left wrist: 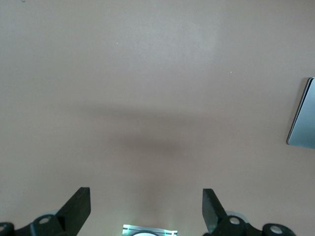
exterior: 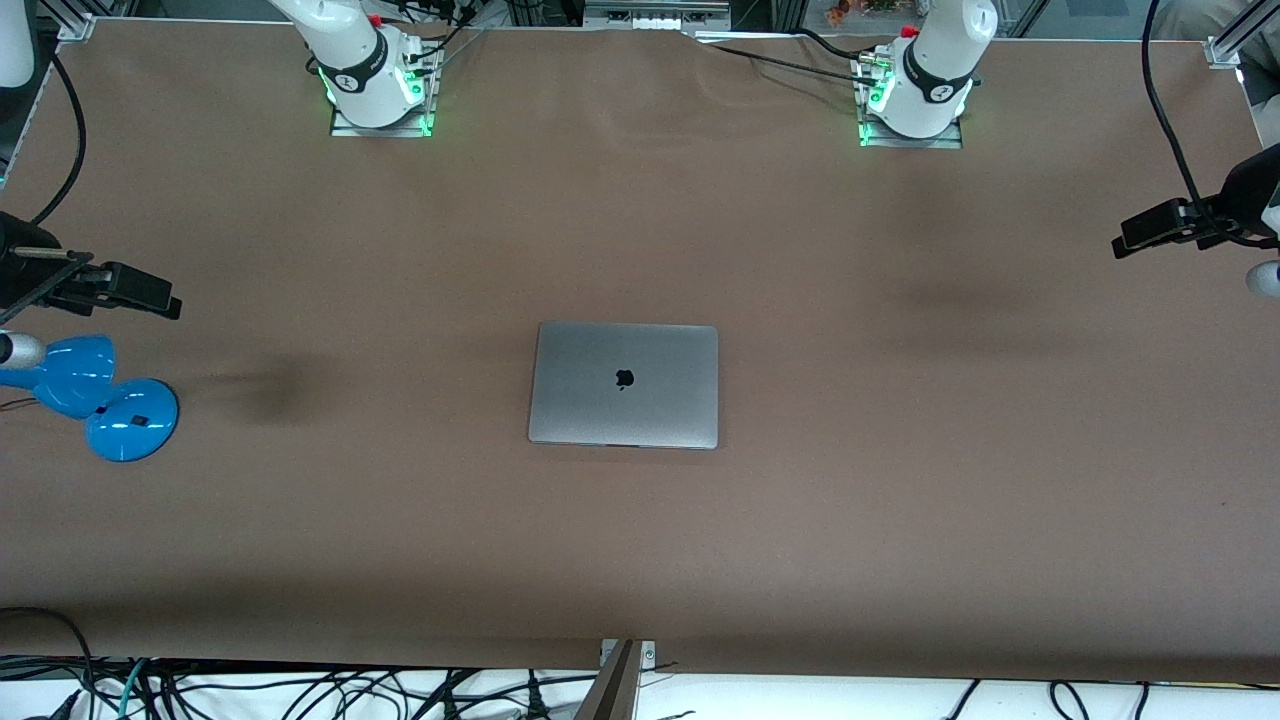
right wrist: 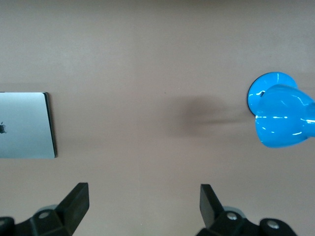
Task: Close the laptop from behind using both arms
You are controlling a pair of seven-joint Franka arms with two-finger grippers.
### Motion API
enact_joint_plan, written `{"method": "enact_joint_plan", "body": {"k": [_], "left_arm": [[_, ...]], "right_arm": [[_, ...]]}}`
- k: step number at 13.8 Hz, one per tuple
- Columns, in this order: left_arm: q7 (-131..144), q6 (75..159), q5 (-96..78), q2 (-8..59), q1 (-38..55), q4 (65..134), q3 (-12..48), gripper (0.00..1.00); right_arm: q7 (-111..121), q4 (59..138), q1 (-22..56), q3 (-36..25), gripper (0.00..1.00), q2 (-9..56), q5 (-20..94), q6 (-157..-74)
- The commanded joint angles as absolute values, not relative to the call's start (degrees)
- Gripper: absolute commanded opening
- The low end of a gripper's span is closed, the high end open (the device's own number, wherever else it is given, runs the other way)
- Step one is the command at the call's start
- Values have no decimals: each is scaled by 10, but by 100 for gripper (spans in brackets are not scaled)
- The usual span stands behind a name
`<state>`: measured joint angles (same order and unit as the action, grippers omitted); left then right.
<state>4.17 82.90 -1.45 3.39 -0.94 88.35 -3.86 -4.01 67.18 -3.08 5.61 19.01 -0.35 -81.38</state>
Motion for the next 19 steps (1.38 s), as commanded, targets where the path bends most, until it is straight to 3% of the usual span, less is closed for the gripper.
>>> {"method": "enact_joint_plan", "body": {"k": [1,5,19], "left_arm": [[33,822,-11,24,1,891,-41,100],[33,824,7,27,-55,889,25,100],[33,826,0,34,-40,885,12,100]], "right_arm": [[-40,692,-35,80,100,170,-1,-811],[-41,692,-29,79,100,171,-6,-813],[-48,687,-16,79,100,174,-43,-799]]}}
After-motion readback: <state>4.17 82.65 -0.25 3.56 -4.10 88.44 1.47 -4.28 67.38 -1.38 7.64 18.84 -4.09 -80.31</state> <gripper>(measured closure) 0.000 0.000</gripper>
